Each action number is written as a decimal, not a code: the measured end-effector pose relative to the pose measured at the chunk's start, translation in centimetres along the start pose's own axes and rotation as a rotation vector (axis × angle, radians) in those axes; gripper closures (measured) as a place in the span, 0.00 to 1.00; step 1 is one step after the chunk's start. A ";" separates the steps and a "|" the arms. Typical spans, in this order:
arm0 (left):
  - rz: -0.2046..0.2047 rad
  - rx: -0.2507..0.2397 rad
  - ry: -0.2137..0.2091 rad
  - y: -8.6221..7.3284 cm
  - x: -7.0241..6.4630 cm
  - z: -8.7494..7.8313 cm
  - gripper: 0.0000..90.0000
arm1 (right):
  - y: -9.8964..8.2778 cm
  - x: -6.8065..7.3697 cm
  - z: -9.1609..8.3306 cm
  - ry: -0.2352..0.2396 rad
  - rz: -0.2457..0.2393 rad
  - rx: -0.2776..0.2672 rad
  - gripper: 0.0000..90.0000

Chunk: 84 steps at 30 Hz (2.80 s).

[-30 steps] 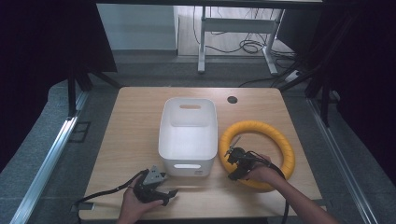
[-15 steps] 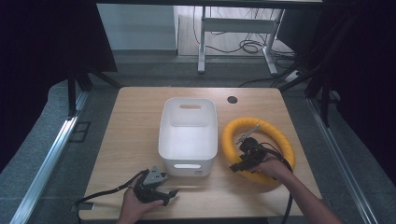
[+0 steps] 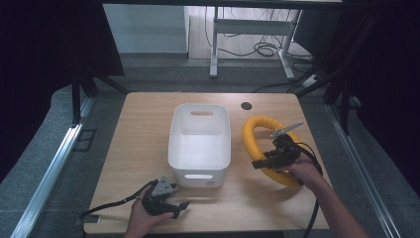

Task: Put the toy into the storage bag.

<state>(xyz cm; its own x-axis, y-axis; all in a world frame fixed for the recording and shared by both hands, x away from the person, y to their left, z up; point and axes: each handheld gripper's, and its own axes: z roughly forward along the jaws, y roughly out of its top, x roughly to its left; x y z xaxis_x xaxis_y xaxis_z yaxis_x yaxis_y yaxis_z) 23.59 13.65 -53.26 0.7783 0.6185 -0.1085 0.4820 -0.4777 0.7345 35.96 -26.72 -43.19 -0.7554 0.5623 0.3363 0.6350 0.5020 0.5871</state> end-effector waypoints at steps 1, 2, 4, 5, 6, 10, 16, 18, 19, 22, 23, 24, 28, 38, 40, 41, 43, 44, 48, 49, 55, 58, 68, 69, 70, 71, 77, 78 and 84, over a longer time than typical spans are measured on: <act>-0.001 -0.001 0.000 0.0 0.0 0.0 0.23 | 0.0 0.0 -0.1 0.001 0.001 -0.006 0.54; 0.000 0.000 0.001 0.0 0.0 0.0 0.23 | 0.0 -0.1 -0.3 0.002 0.003 -0.020 0.54; 0.000 0.000 0.001 0.0 0.0 0.0 0.23 | 0.1 -0.2 -0.6 0.008 0.010 -0.030 0.54; 0.000 -0.001 0.000 0.0 0.0 0.0 0.23 | 0.1 -0.2 -0.6 0.008 0.010 -0.030 0.54; 0.000 0.000 0.000 0.0 0.0 0.0 0.23 | 0.1 -0.3 -0.9 0.010 0.013 -0.036 0.54; 0.000 -0.002 0.000 0.0 0.0 0.0 0.23 | 0.2 -0.4 -1.2 0.013 0.015 -0.055 0.54; 0.000 -0.001 0.000 0.0 0.0 0.0 0.23 | 0.3 -0.8 -2.1 0.024 0.022 -0.090 0.55; 0.000 -0.002 0.000 0.0 0.0 0.0 0.23 | 0.4 -0.8 -2.3 0.026 0.025 -0.097 0.55; -0.001 -0.002 0.000 0.0 0.0 0.0 0.23 | 0.4 -0.9 -2.4 0.027 0.026 -0.101 0.55; -0.001 -0.003 0.000 0.0 0.0 0.0 0.23 | 0.5 -1.1 -2.7 0.036 0.035 -0.113 0.55; -0.001 -0.003 0.000 0.0 0.0 0.0 0.23 | 0.6 -1.2 -2.8 0.039 0.038 -0.118 0.55; -0.001 -0.003 0.000 0.0 0.0 0.0 0.23 | 0.6 -1.2 -2.8 0.039 0.038 -0.118 0.55; -0.001 -0.004 0.000 0.0 0.0 0.0 0.23 | 0.7 -1.5 -3.4 0.038 0.043 -0.137 0.55; -0.002 -0.007 0.000 0.0 0.0 -0.1 0.23 | 0.8 -1.5 -5.0 0.010 0.029 -0.200 0.55; -0.003 -0.006 0.000 0.0 0.0 0.0 0.23 | 0.8 -1.6 -5.2 0.013 0.029 -0.209 0.55; -0.003 -0.006 -0.001 0.0 0.0 0.0 0.23 | 0.8 -1.6 -5.2 0.013 0.029 -0.209 0.55; -0.002 -0.006 0.000 0.0 0.0 -0.1 0.23 | 0.8 -1.7 -5.3 0.013 0.032 -0.214 0.55; -0.002 -0.006 0.000 0.0 0.0 -0.1 0.23 | 0.9 -1.7 -5.4 0.014 0.035 -0.218 0.55; -0.002 -0.006 0.000 0.0 0.0 -0.1 0.23 | 1.1 -1.8 -6.1 0.027 0.036 -0.248 0.55; 0.001 -0.003 0.000 0.0 0.0 -0.1 0.23 | 1.1 -1.8 -6.2 0.032 0.037 -0.257 0.55; 0.000 -0.005 0.000 0.0 0.0 -0.1 0.23 | 1.9 -1.2 -7.2 0.056 0.022 -0.322 0.55; 0.000 -0.004 0.000 0.0 0.0 -0.1 0.23 | 2.1 -1.0 -7.3 0.063 0.020 -0.336 0.55; -0.001 -0.005 -0.003 0.0 0.0 0.0 0.23 | 3.0 0.4 -7.0 0.075 0.015 -0.435 0.55; -0.001 -0.005 -0.003 0.0 0.0 0.0 0.23 | 3.1 0.6 -7.0 0.072 0.014 -0.442 0.55; 0.001 -0.005 -0.003 0.0 0.0 0.0 0.23 | 3.1 0.6 -7.0 0.072 0.013 -0.449 0.55; 0.001 -0.005 -0.003 0.0 0.0 0.0 0.23 | 3.2 0.8 -7.0 0.073 0.014 -0.461 0.55; 0.001 -0.001 -0.006 0.0 0.0 0.1 0.23 | 3.6 1.8 -6.5 0.070 0.007 -0.526 0.55; 0.001 -0.001 -0.007 0.0 0.0 0.1 0.23 | 3.6 1.8 -6.5 0.070 0.007 -0.526 0.55; 0.003 0.002 -0.007 0.0 0.0 0.1 0.23 | 3.6 2.8 -6.0 0.046 0.007 -0.595 0.55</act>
<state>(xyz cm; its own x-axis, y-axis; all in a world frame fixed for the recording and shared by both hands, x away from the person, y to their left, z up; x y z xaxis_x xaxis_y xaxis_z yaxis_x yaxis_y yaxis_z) 23.61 13.60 -53.35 0.7828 0.6124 -0.1109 0.4804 -0.4813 0.7332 35.23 -27.29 -35.71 -0.7659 0.5290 0.3655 0.4508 0.0364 0.8919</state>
